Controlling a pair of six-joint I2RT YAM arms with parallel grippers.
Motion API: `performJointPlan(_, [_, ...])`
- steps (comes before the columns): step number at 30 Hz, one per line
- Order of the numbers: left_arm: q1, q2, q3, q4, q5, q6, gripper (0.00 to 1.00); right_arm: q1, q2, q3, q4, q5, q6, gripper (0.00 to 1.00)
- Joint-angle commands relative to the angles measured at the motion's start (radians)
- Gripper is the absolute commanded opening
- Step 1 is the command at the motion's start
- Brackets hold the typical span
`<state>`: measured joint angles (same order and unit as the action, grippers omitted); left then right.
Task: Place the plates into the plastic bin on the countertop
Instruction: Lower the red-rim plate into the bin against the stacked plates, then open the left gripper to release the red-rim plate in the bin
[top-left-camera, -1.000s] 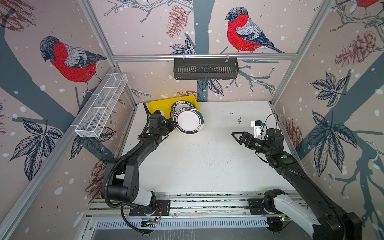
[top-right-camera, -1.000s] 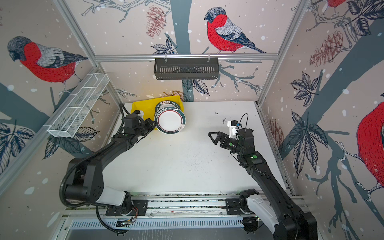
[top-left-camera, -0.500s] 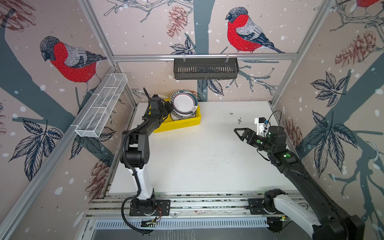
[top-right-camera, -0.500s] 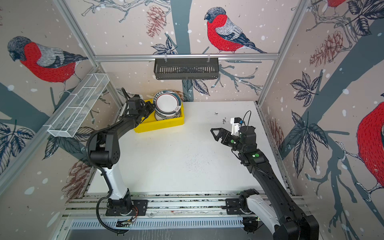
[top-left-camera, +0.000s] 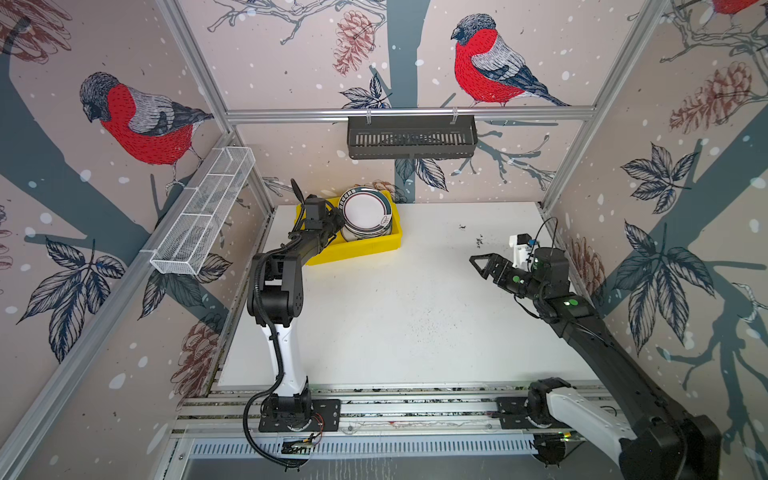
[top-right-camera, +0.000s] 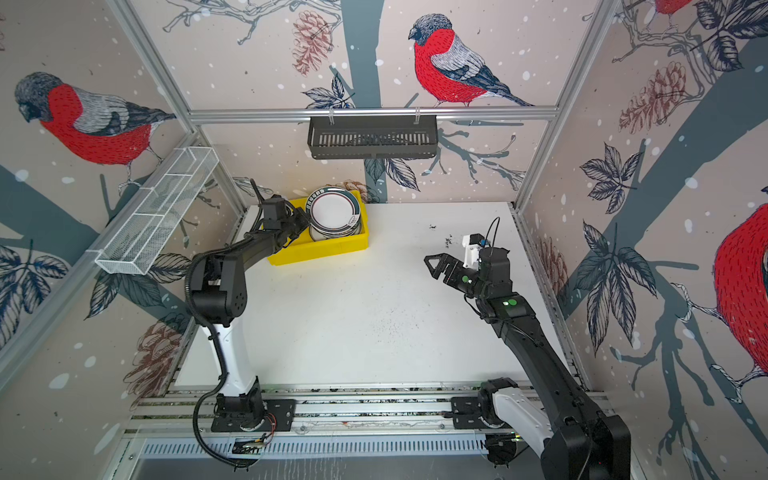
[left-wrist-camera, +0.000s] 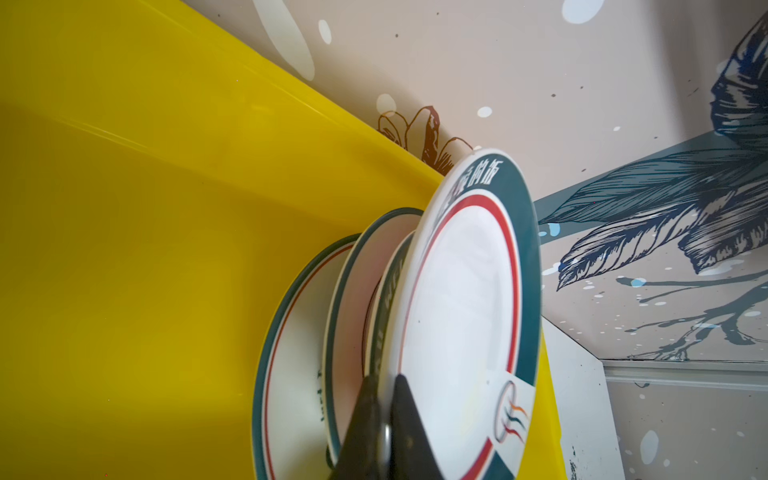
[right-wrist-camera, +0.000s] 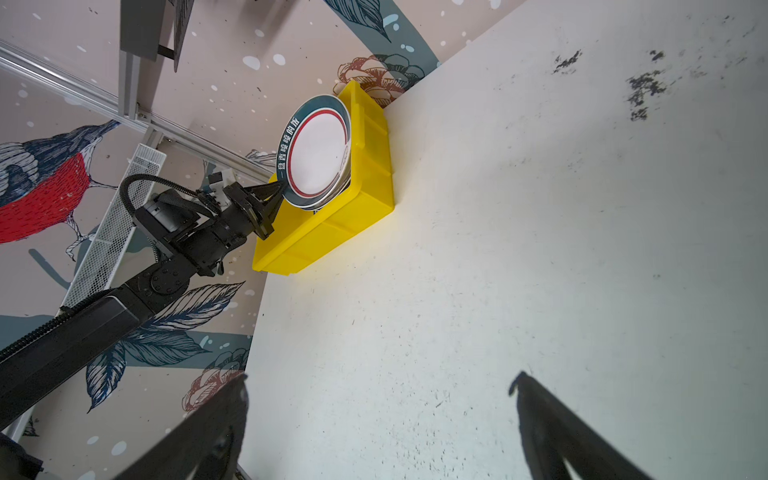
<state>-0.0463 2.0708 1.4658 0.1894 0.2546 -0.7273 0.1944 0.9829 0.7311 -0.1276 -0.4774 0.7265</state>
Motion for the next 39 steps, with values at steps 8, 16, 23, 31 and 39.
performJointPlan(8, [-0.003,-0.02,-0.002,-0.014,0.013,0.064,0.02,-0.006,-0.029,-0.012,0.005,0.01,-0.004,1.0])
performJointPlan(16, [-0.006,-0.053,-0.043,-0.012,0.038,0.051,0.0,-0.007,-0.06,-0.025,-0.01,0.019,0.004,1.0])
performJointPlan(23, [-0.009,-0.059,-0.048,-0.034,0.068,0.047,0.0,-0.007,-0.103,-0.036,-0.029,0.032,0.005,1.0])
performJointPlan(31, [-0.02,-0.068,-0.035,-0.069,0.116,0.056,0.02,-0.006,-0.125,-0.036,-0.037,0.032,0.007,1.0])
performJointPlan(39, [-0.026,-0.109,-0.035,-0.067,0.1,0.085,0.56,-0.006,-0.16,-0.044,-0.057,0.043,0.005,1.0])
